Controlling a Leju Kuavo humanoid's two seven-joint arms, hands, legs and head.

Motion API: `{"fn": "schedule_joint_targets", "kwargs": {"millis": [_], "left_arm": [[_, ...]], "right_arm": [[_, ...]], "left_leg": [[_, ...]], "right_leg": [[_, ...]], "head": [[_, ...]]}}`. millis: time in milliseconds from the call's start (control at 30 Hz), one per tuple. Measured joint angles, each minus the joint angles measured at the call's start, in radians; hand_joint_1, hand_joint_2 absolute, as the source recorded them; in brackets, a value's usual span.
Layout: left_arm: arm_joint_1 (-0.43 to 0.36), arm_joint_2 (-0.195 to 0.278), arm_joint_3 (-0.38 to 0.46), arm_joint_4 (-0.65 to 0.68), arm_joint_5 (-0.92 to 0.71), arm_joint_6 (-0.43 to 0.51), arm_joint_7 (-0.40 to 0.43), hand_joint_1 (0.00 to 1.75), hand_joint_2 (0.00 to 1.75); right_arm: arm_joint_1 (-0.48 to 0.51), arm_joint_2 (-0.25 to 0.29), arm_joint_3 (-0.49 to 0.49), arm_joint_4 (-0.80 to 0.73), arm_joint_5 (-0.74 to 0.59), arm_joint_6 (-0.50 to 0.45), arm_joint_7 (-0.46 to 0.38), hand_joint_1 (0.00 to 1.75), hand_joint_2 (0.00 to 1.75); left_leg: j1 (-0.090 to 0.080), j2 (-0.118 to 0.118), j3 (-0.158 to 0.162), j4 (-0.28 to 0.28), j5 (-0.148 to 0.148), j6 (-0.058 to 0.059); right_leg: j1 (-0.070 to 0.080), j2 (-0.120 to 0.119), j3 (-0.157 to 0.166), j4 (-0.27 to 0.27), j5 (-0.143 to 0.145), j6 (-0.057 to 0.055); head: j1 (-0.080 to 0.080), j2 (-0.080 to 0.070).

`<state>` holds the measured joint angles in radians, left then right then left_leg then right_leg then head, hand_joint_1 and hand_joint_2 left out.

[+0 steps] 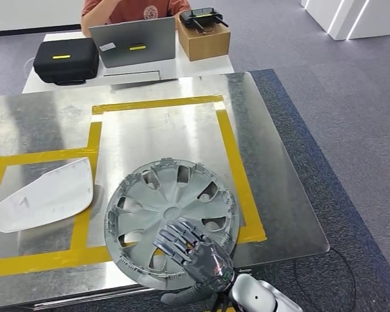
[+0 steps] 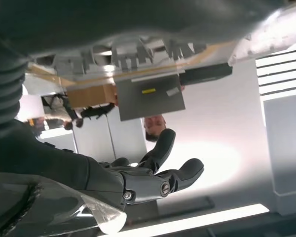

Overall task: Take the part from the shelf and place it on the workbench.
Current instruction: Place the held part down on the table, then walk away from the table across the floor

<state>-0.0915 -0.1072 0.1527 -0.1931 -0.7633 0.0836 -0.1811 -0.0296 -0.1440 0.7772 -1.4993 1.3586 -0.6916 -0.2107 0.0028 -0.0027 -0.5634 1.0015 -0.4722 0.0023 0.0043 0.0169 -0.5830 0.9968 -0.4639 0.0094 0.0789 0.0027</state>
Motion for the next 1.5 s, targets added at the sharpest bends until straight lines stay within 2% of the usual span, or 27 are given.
{"fn": "schedule_joint_targets", "kwargs": {"millis": [267, 500, 600, 800, 867, 900, 933, 967, 1033, 1067, 1100, 1133, 1167, 1200, 1233, 1267, 1300, 1367, 1400, 1433, 1467, 1500], "left_arm": [[0.006, 0.000, 0.025, 0.000, -0.005, 0.014, -0.005, 0.00, 0.00], [0.012, -0.003, 0.045, 0.000, -0.014, 0.014, -0.007, 0.00, 0.00], [0.012, -0.005, 0.046, 0.000, -0.017, 0.014, -0.007, 0.00, 0.00], [0.012, -0.005, 0.049, 0.000, -0.018, 0.014, -0.006, 0.00, 0.00], [0.012, -0.006, 0.051, 0.000, -0.018, 0.014, -0.006, 0.00, 0.00], [0.011, -0.007, 0.052, 0.000, -0.018, 0.014, -0.006, 0.00, 0.00], [0.011, -0.008, 0.052, 0.000, -0.018, 0.014, -0.006, 0.00, 0.00], [0.010, -0.009, 0.053, 0.000, -0.018, 0.014, -0.006, 0.00, 0.00], [0.011, -0.010, 0.053, 0.000, -0.018, 0.014, -0.006, 0.00, 0.00], [0.012, -0.010, 0.053, 0.000, -0.018, 0.014, -0.005, 0.00, 0.00], [0.013, -0.011, 0.053, 0.000, -0.018, 0.014, -0.005, 0.00, 0.00], [0.013, -0.012, 0.053, 0.000, -0.018, 0.014, -0.005, 0.00, 0.00], [0.013, -0.012, 0.053, 0.000, -0.019, 0.014, -0.004, 0.00, 0.00], [0.012, -0.013, 0.053, 0.000, -0.019, 0.014, -0.004, 0.00, 0.00], [0.012, -0.013, 0.054, 0.000, -0.019, 0.014, -0.004, 0.00, 0.00], [0.012, -0.013, 0.054, 0.000, -0.019, 0.014, -0.004, 0.00, 0.00], [0.012, -0.013, 0.054, 0.000, -0.019, 0.014, -0.003, 0.00, 0.00], [0.012, -0.013, 0.056, 0.000, -0.019, 0.014, -0.003, 0.00, 0.00], [0.013, -0.013, 0.058, 0.000, -0.019, 0.014, -0.003, 0.00, 0.00], [0.013, -0.013, 0.060, 0.000, -0.019, 0.014, -0.002, 0.00, 0.00], [0.014, -0.013, 0.061, 0.000, -0.019, 0.014, -0.002, 0.00, 0.00], [0.013, -0.013, 0.062, 0.000, -0.019, 0.014, -0.001, 0.00, 0.00]], "right_arm": [[0.065, 0.059, -0.113, -0.227, 0.183, -0.002, -0.015, 0.00, 0.00], [0.097, 0.155, -0.235, -0.468, 0.212, -0.005, -0.163, 0.00, 0.00], [0.101, 0.187, -0.264, -0.533, 0.213, -0.005, -0.195, 0.00, 0.00], [0.104, 0.224, -0.299, -0.600, 0.215, -0.005, -0.228, 0.00, 0.00], [0.106, 0.233, -0.306, -0.613, 0.215, -0.005, -0.231, 0.00, 0.00], [0.106, 0.236, -0.309, -0.618, 0.215, -0.005, -0.232, 0.00, 0.00], [0.107, 0.239, -0.312, -0.623, 0.215, -0.005, -0.232, 0.00, 0.00], [0.107, 0.240, -0.314, -0.626, 0.215, -0.005, -0.232, 0.00, 0.00], [0.110, 0.240, -0.317, -0.628, 0.214, -0.005, -0.232, 0.00, 0.00], [0.112, 0.240, -0.318, -0.628, 0.214, -0.005, -0.232, 0.00, 0.00], [0.113, 0.240, -0.319, -0.628, 0.214, -0.005, -0.231, 0.00, 0.00], [0.115, 0.240, -0.320, -0.628, 0.214, -0.005, -0.231, 0.00, 0.00], [0.115, 0.240, -0.320, -0.628, 0.213, -0.005, -0.231, 0.00, 0.00], [0.115, 0.240, -0.321, -0.628, 0.213, -0.005, -0.231, 0.00, 0.00], [0.115, 0.240, -0.321, -0.628, 0.213, -0.005, -0.231, 0.00, 0.00], [0.116, 0.240, -0.322, -0.628, 0.213, -0.005, -0.231, 0.00, 0.00], [0.116, 0.240, -0.323, -0.629, 0.213, -0.005, -0.232, 0.00, 0.00], [0.118, 0.242, -0.326, -0.630, 0.213, -0.005, -0.232, 0.00, 0.00], [0.118, 0.244, -0.327, -0.631, 0.213, -0.004, -0.232, 0.00, 0.00], [0.118, 0.245, -0.328, -0.631, 0.213, -0.004, -0.232, 0.00, 0.00], [0.118, 0.247, -0.329, -0.631, 0.213, -0.004, -0.233, 0.00, 0.00], [0.118, 0.248, -0.330, -0.631, 0.213, -0.004, -0.234, 0.00, 0.00]], "left_leg": [[0.000, 0.000, 0.000, 0.000, 0.000, 0.000], [0.000, 0.000, 0.000, 0.000, 0.000, 0.000], [0.000, 0.000, 0.000, 0.000, 0.000, 0.000], [-0.005, 0.000, -0.001, 0.007, -0.004, 0.012], [-0.004, 0.001, 0.001, 0.001, 0.004, 0.019], [-0.001, 0.002, 0.002, -0.007, 0.012, 0.022], [0.002, 0.004, 0.003, -0.015, 0.020, 0.027], [0.005, 0.006, 0.002, -0.023, 0.027, 0.030], [0.006, 0.010, -0.006, -0.025, 0.034, 0.032], [0.006, 0.012, -0.011, -0.024, 0.036, 0.031], [0.008, 0.014, -0.016, -0.023, 0.039, 0.028], [0.010, 0.016, -0.021, -0.021, 0.042, 0.024], [0.014, 0.016, -0.027, -0.017, 0.045, 0.020], [0.017, 0.016, -0.033, -0.011, 0.047, 0.014], [0.019, 0.015, -0.039, -0.006, 0.049, 0.007], [0.019, 0.013, -0.043, -0.001, 0.051, -0.001], [0.017, 0.012, -0.046, 0.003, 0.054, -0.008], [0.018, 0.011, -0.050, 0.005, 0.062, -0.023], [0.019, 0.011, -0.054, 0.010, 0.057, -0.029], [0.021, 0.010, -0.061, 0.025, 0.036, -0.033], [0.022, 0.010, -0.072, 0.059, 0.000, -0.036], [0.022, 0.010, -0.088, 0.114, -0.050, -0.037]], "right_leg": [[0.000, 0.000, 0.000, 0.000, 0.000, 0.000], [0.000, 0.000, 0.000, 0.000, 0.000, 0.000], [0.000, 0.000, 0.000, 0.000, 0.000, 0.000], [-0.005, 0.000, 0.002, -0.002, 0.002, 0.008], [-0.006, 0.000, 0.002, -0.003, 0.006, 0.013], [-0.006, -0.001, -0.001, 0.000, 0.000, 0.017], [-0.006, -0.002, -0.008, 0.017, -0.017, 0.022], [-0.007, -0.004, -0.024, 0.054, -0.048, 0.026], [-0.013, -0.007, -0.071, 0.181, -0.126, 0.036], [-0.016, -0.008, -0.090, 0.240, -0.152, 0.041], [-0.019, -0.008, -0.095, 0.269, -0.160, 0.045], [-0.023, -0.010, -0.081, 0.259, -0.149, 0.050], [-0.027, -0.013, -0.045, 0.206, -0.122, 0.055], [-0.032, -0.016, 0.002, 0.129, -0.099, 0.062], [-0.034, -0.016, 0.045, 0.065, -0.080, 0.064], [-0.035, -0.015, 0.072, 0.020, -0.069, 0.062], [-0.034, -0.011, 0.081, 0.002, -0.069, 0.056], [-0.031, -0.006, 0.067, 0.007, -0.067, 0.034], [-0.031, -0.007, 0.060, 0.007, -0.065, 0.022], [-0.030, -0.009, 0.055, 0.007, -0.058, 0.012], [-0.030, -0.010, 0.049, 0.006, -0.050, 0.002], [-0.027, -0.011, 0.042, 0.007, -0.041, -0.005]], "head": [[0.000, 0.000], [0.000, 0.000], [0.000, 0.000], [-0.001, 0.000], [-0.001, 0.000], [0.000, 0.000], [0.001, 0.000], [0.003, 0.000], [0.005, 0.000], [0.005, 0.000], [0.005, 0.000], [0.005, 0.000], [0.005, 0.000], [0.005, 0.000], [0.007, 0.000], [0.008, 0.000], [0.009, 0.000], [0.009, 0.000], [0.007, 0.000], [0.005, 0.000], [0.002, 0.000], [-0.001, 0.000]]}}
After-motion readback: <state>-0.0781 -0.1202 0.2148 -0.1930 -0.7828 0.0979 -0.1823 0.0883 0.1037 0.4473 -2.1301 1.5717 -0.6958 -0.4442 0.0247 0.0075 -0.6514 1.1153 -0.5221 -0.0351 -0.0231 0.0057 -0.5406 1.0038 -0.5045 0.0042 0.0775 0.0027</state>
